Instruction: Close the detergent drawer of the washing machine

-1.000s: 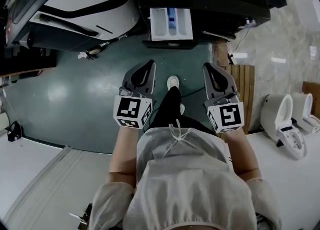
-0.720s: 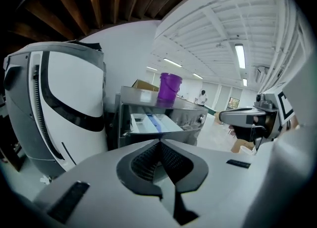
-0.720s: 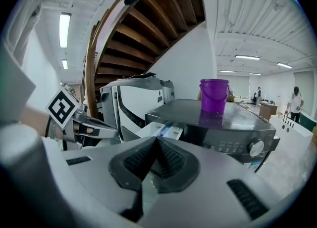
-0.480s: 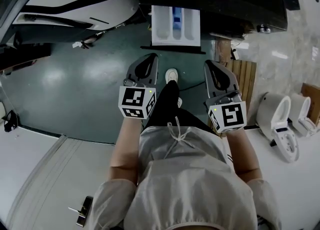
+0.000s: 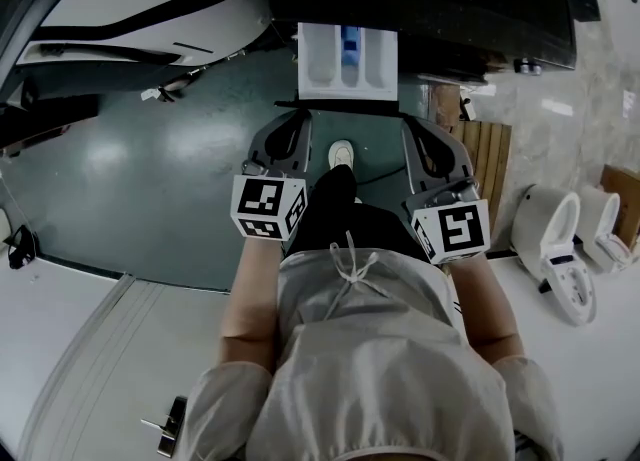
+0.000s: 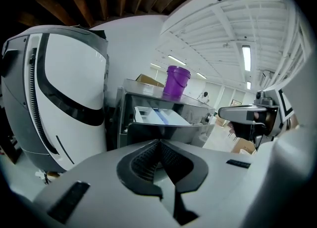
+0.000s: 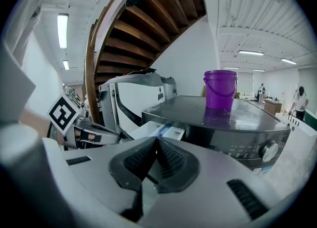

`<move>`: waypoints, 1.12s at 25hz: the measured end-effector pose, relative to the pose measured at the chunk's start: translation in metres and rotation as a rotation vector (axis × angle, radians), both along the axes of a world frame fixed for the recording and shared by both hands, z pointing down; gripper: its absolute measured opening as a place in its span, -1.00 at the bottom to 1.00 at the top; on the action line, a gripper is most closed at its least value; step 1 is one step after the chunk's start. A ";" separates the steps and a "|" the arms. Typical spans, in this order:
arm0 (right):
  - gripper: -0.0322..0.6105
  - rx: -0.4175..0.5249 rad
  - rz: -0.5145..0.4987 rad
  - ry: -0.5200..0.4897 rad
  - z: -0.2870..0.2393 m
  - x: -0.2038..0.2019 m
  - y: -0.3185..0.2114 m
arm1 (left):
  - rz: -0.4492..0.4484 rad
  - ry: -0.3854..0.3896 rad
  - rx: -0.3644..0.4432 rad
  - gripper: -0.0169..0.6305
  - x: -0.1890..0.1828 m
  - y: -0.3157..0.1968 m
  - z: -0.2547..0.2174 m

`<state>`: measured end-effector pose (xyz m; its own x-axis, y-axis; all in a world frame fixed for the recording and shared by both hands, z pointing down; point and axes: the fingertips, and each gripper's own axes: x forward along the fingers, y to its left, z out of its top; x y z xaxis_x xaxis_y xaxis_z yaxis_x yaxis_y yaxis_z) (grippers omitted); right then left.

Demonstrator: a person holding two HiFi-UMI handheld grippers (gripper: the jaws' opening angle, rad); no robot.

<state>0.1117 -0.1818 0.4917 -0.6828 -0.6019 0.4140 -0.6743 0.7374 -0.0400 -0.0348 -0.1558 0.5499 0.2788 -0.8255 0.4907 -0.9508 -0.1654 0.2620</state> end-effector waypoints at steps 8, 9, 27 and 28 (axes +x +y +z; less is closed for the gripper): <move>-0.89 0.010 0.014 0.001 -0.007 -0.004 -0.023 | 0.004 -0.008 -0.004 -0.89 -0.006 -0.029 -0.003; -0.88 0.008 0.016 0.002 -0.007 -0.004 -0.026 | 0.006 -0.009 -0.004 -0.90 -0.007 -0.034 -0.003; -0.88 -0.011 0.022 0.006 -0.002 -0.026 -0.081 | 0.002 0.000 0.016 -0.89 -0.025 -0.100 -0.003; -0.88 -0.014 0.023 0.005 -0.001 -0.027 -0.083 | 0.005 0.005 0.018 -0.89 -0.025 -0.103 -0.002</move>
<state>0.0848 -0.2643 0.4905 -0.6664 -0.6115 0.4265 -0.6915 0.7209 -0.0468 -0.0596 -0.2591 0.5477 0.2856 -0.8325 0.4747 -0.9486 -0.1751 0.2636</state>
